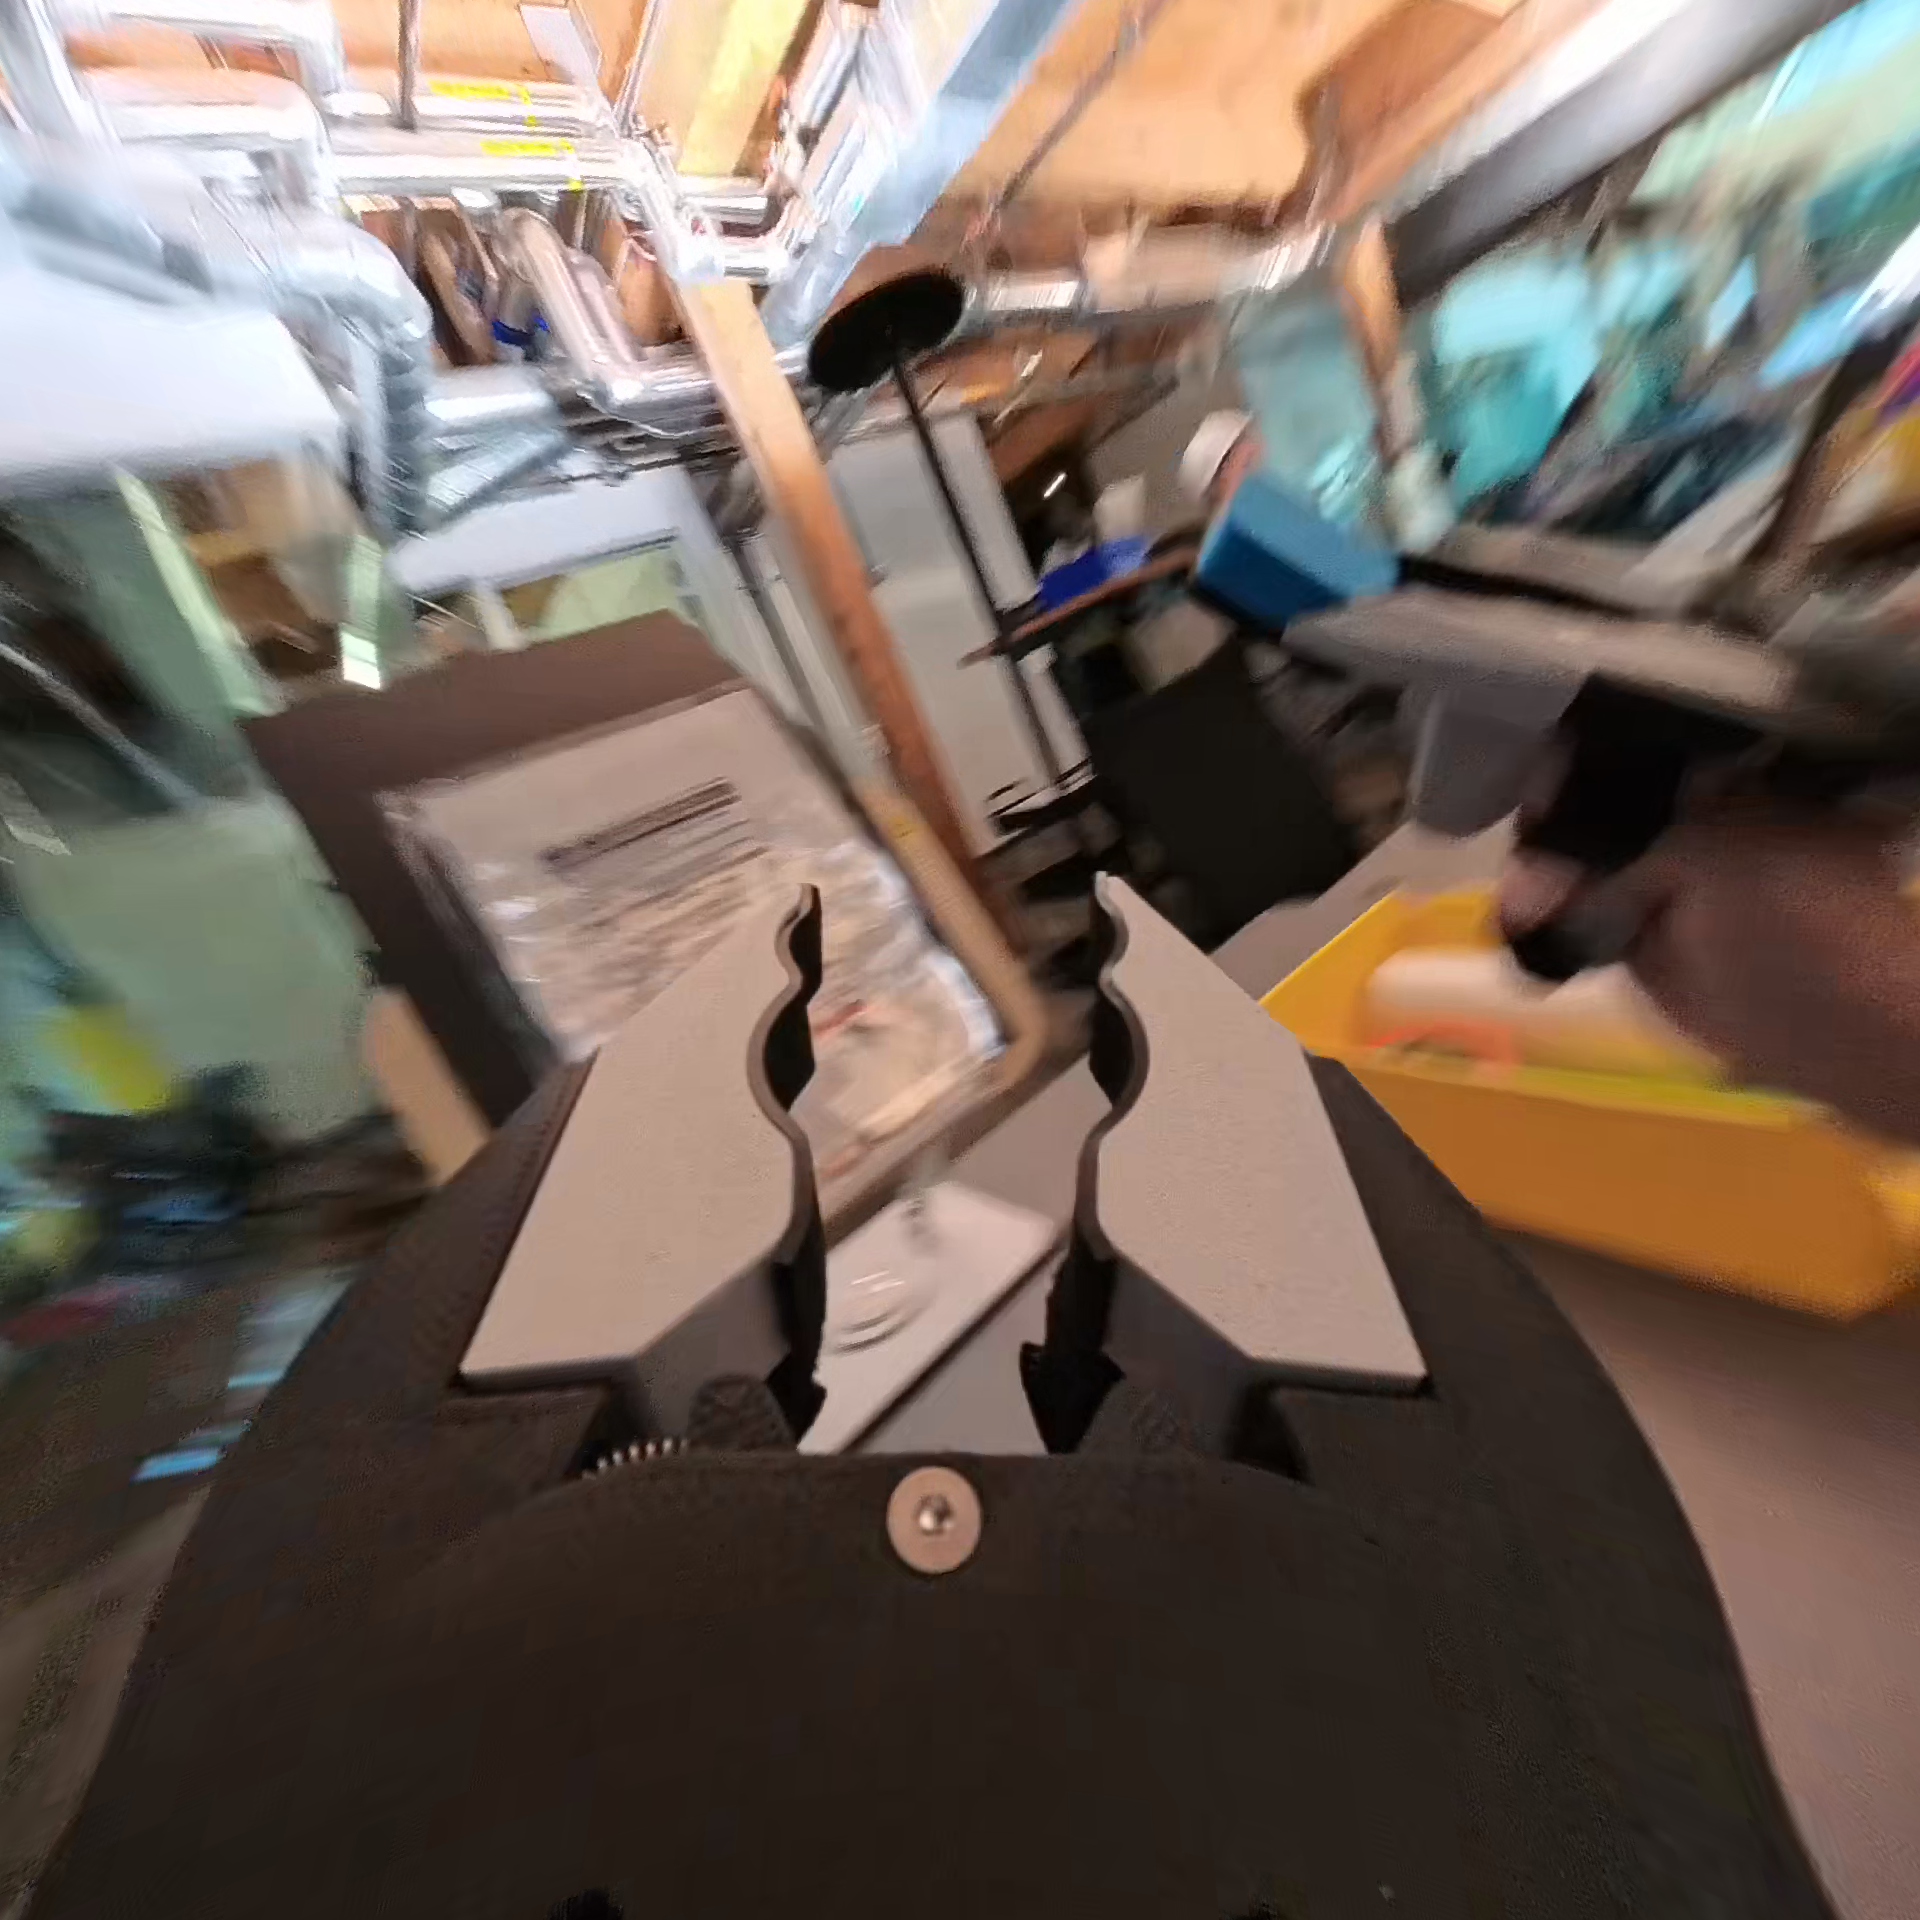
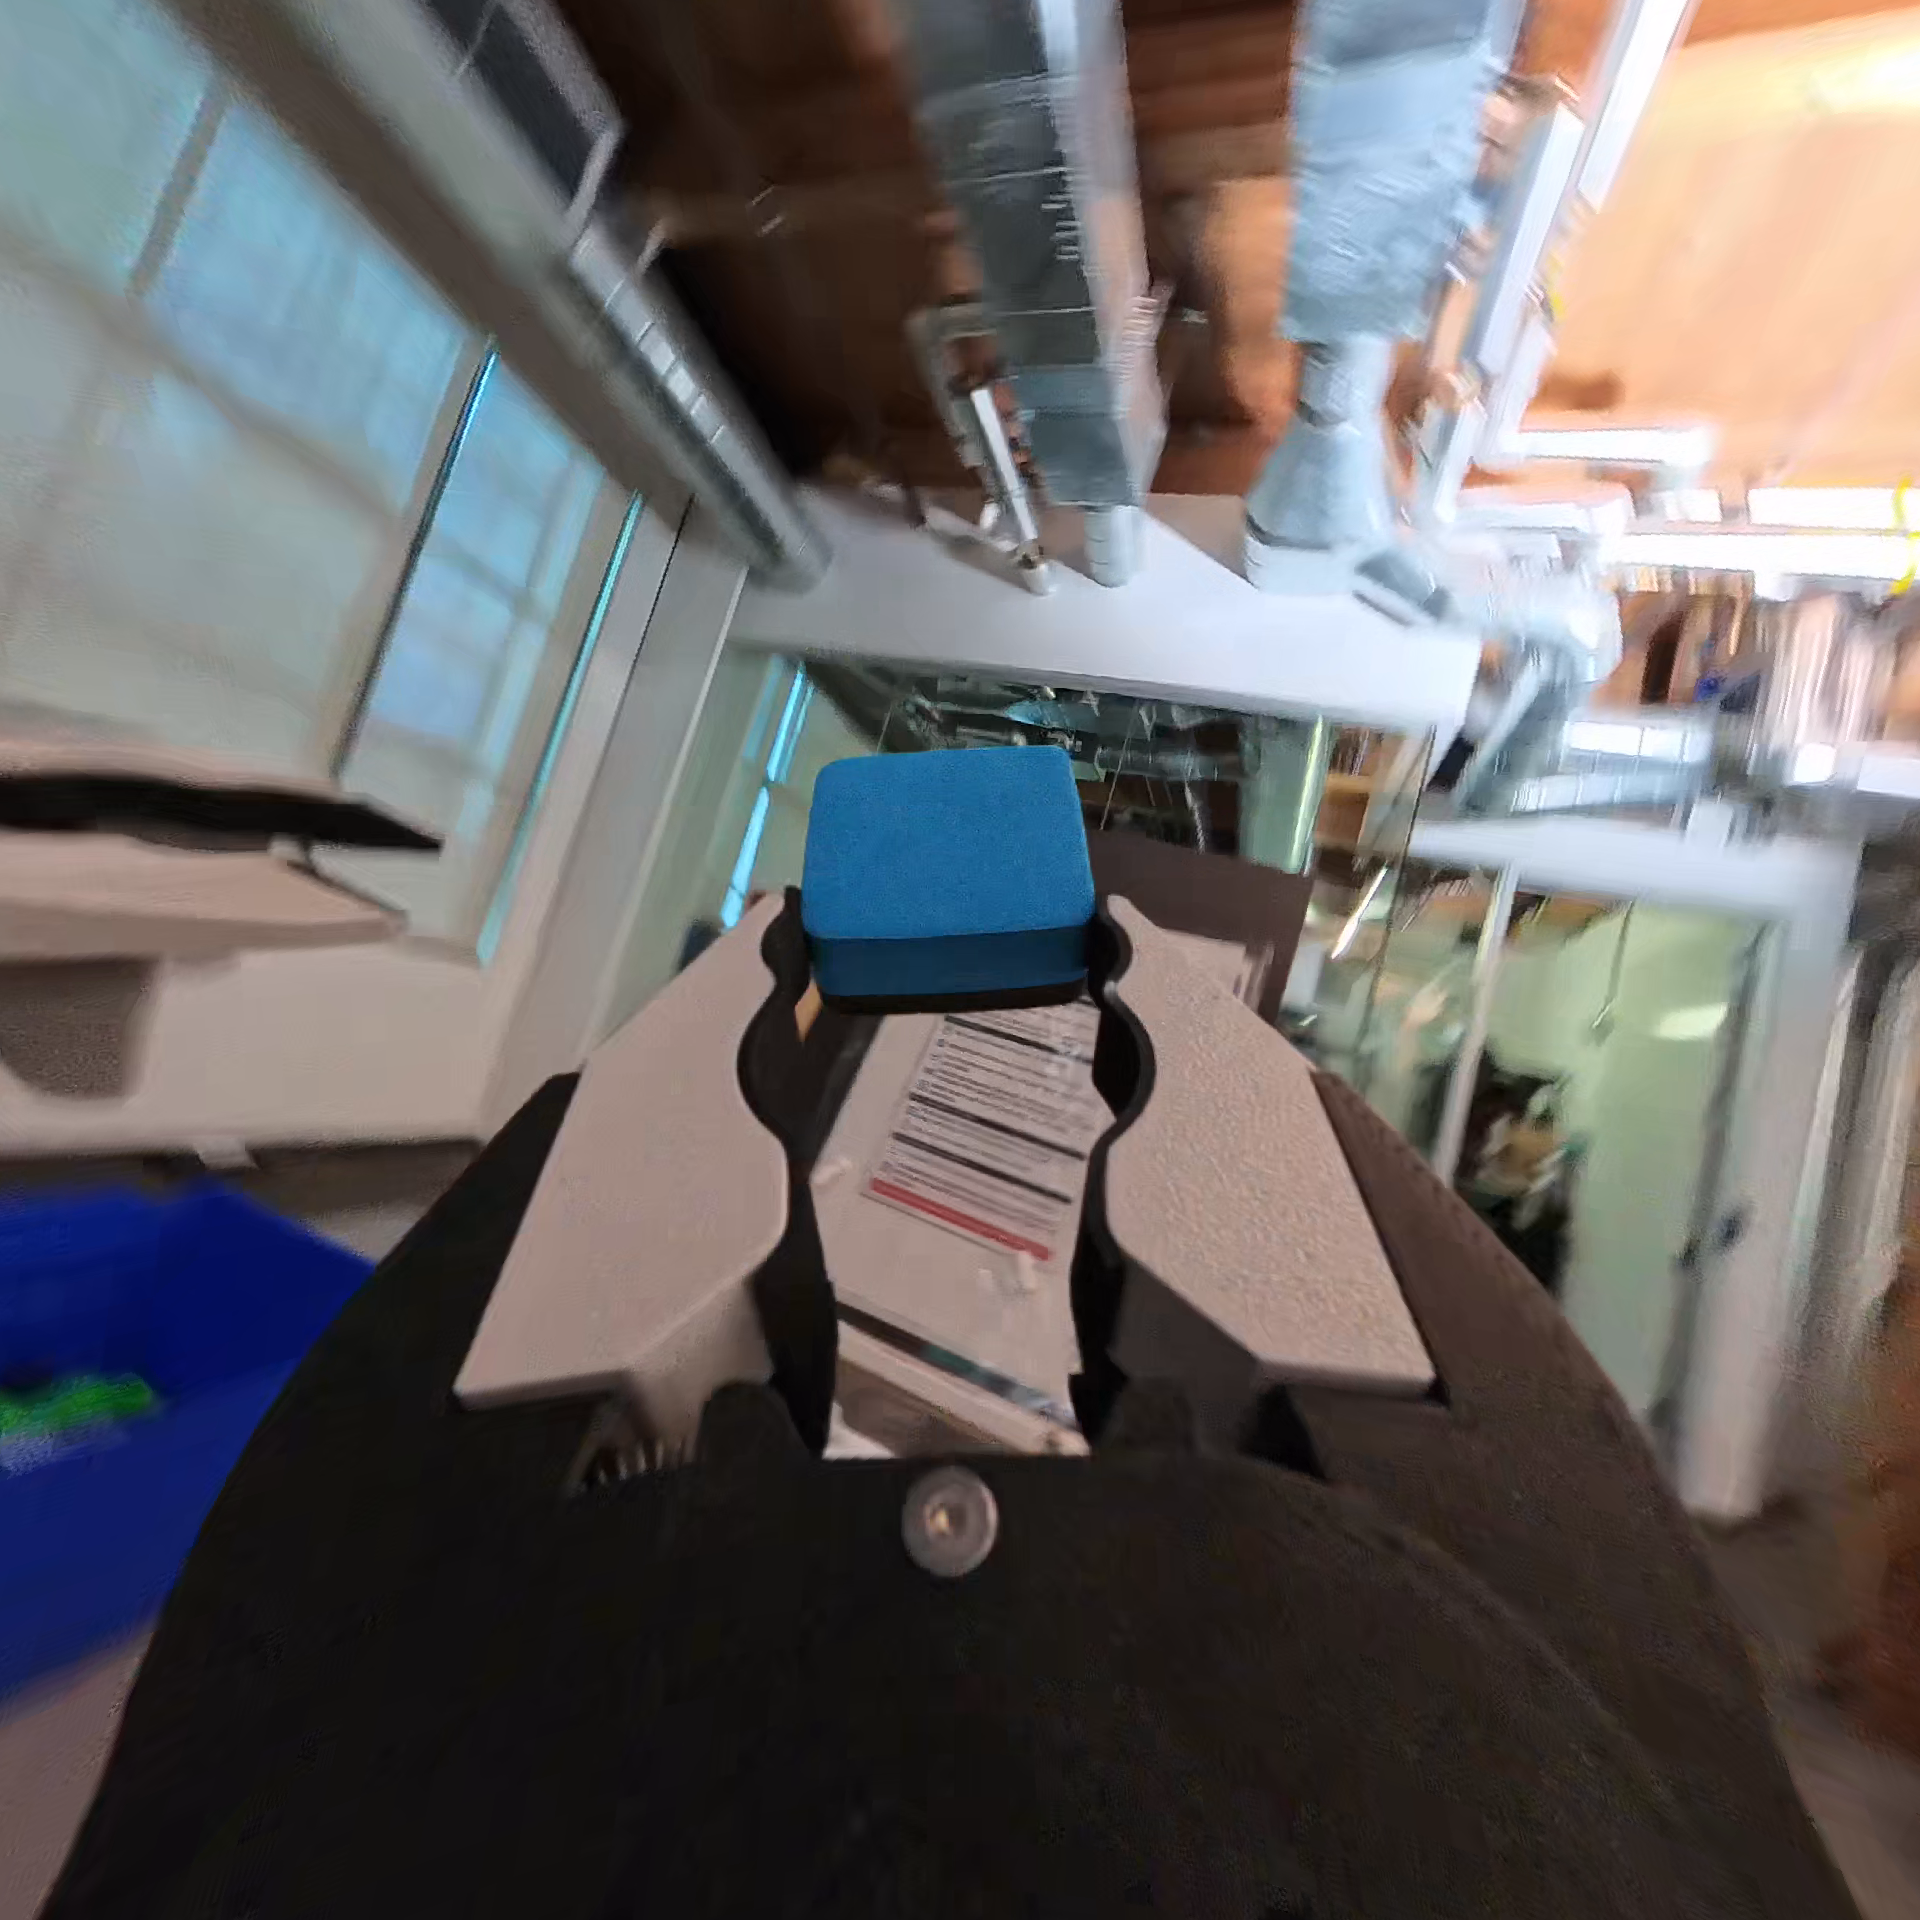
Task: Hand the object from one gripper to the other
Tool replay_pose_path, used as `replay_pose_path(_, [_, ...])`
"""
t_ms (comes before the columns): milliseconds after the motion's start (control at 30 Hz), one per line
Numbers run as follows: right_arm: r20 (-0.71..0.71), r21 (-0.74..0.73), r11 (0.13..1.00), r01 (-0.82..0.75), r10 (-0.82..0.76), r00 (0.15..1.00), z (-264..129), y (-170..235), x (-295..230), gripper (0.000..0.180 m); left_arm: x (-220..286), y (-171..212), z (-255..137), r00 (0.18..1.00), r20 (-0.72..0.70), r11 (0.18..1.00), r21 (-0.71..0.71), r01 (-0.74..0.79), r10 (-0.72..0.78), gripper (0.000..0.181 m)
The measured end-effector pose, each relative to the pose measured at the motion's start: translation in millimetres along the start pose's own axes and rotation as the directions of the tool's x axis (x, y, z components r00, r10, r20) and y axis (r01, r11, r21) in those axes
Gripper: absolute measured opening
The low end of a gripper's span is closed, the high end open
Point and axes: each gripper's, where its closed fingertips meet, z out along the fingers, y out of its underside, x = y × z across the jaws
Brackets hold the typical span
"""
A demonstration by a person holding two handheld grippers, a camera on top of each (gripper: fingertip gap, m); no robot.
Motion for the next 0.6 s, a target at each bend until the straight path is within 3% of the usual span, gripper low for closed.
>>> replay_pose_path(67, [-0.071, 0.027, 0.981, -0.193, 0.194, 0.978, -4.8, 7.6, 21.7, 0.053, 1.1, -11.1, -2.4, 0.96, -0.109, 0.962, 0.066, 0.264, -0.256, 0.054])
replay_pose_path(167, [-0.061, 0.091, 0.975, -0.203, 0.209, 0.976, -10.0, 11.9, 15.5, 0.053, -4.6, -6.7, 1.1, 0.838, -0.176, 0.846, 0.051, 0.532, -0.516, 0.057])
replay_pose_path(267, [-0.061, 0.102, 0.993, 0.06, -0.054, 0.997, -11.2, 12.4, -17.9, 0.053, 3.8, 3.0, 8.8, 0.769, -0.209, 0.786, 0.002, 0.618, -0.604, 0.058])
replay_pose_path(333, [-0.042, 0.117, 0.975, 0.187, -0.183, 0.982, -12.3, 10.4, -42.7, 0.053, 23.5, -2.4, 13.6, 0.67, -0.31, 0.714, -0.045, 0.698, -0.675, 0.064])
replay_pose_path(433, [-0.021, 0.154, 0.943, 0.296, -0.296, 0.955, -15.7, 4.4, -68.8, 0.058, 50.6, -10.8, 19.1, 0.522, -0.42, 0.616, -0.122, 0.778, -0.743, 0.07])
replay_pose_path(533, [-0.001, 0.182, 0.925, 0.334, -0.34, 0.941, -18.6, -0.7, -83.0, 0.053, 65.9, -19.3, 19.9, 0.487, -0.484, 0.608, -0.123, 0.785, -0.727, 0.068])
replay_pose_path(567, [0.003, 0.191, 0.921, 0.34, -0.347, 0.938, -19.6, -2.2, -86.1, 0.053, 68.4, -21.8, 19.0, 0.486, -0.498, 0.61, -0.115, 0.784, -0.718, 0.056])
replay_pose_path(600, [0.007, 0.196, 0.919, 0.342, -0.35, 0.937, -20.1, -2.9, -88.6, 0.053, 71.1, -24.0, 17.1, 0.496, -0.516, 0.626, -0.106, 0.772, -0.699, 0.03])
